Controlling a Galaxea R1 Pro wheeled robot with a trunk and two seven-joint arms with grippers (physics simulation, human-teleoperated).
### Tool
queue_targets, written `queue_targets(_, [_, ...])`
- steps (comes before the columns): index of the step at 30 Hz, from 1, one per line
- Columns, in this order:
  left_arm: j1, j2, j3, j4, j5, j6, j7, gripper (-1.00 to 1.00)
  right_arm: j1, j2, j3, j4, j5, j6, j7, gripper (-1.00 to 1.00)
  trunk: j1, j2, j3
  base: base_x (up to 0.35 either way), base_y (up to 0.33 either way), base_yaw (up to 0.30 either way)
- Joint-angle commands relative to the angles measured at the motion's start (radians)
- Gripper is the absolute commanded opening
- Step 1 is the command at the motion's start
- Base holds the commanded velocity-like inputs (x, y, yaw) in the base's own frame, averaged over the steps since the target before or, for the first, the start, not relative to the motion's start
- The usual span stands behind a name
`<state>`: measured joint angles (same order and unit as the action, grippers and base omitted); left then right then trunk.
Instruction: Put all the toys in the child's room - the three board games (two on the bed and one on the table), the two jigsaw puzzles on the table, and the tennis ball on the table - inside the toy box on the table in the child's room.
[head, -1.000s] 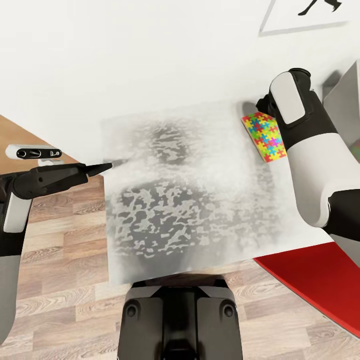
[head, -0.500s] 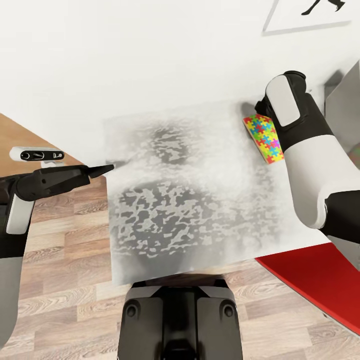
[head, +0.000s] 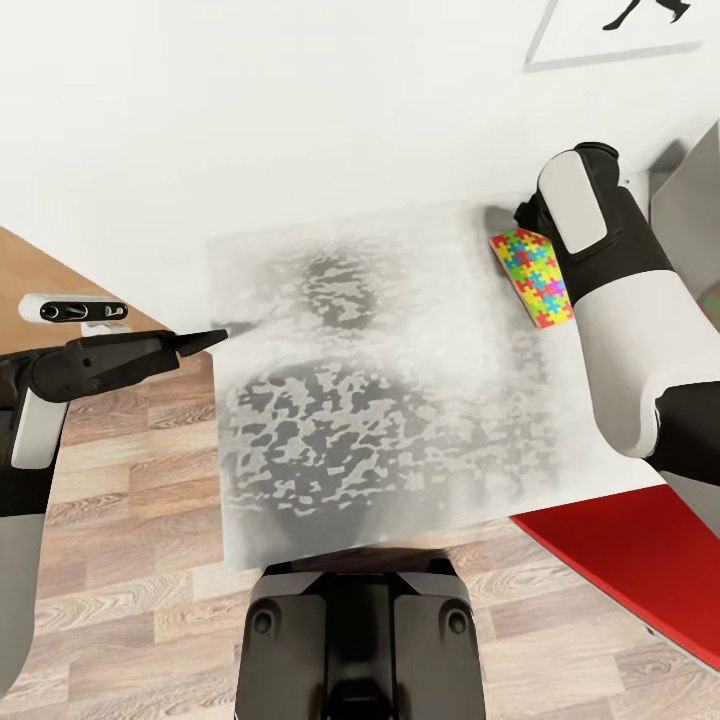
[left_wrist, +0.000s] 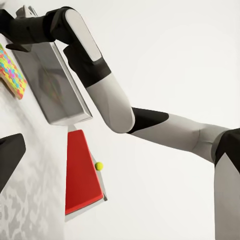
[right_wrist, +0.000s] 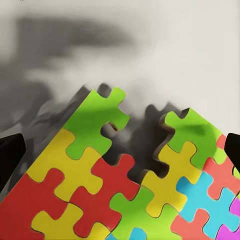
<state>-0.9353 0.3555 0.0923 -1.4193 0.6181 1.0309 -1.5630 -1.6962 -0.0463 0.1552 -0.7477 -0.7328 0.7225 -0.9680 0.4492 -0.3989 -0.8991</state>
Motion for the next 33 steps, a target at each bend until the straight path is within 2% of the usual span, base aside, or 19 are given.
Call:
queue_targets(1, [0.000, 0.000, -0.001, -0.001, 0.000, 0.011, -0.003, 1.00, 0.000, -0.003, 0.004, 0.000, -0.014, 0.005, -0.008, 1.00, 0.001, -0.001, -0.001, 0.000, 0.000, 0.000])
queue_targets(14, [0.000, 0.000, 0.000, -0.001, 0.000, 0.011, -0.003, 1.00, 0.000, -0.004, 0.002, 0.002, -0.001, 0.018, 0.001, 1.00, 0.001, -0.001, -0.001, -0.033, 0.007, 0.000])
queue_targets(15, [0.000, 0.000, 0.000, -0.001, 0.000, 0.011, -0.003, 1.00, 0.000, -0.004, 0.002, 0.002, -0.040, 0.019, 0.001, 1.00, 0.001, -0.001, -0.001, -0.099, 0.025, 0.000])
queue_targets(33, [0.001, 0.000, -0.002, -0.001, 0.000, 0.011, -0.003, 1.00, 0.000, -0.004, 0.002, 0.002, -0.040, 0.020, 0.002, 1.00, 0.001, -0.001, -0.001, -0.012, 0.008, 0.000])
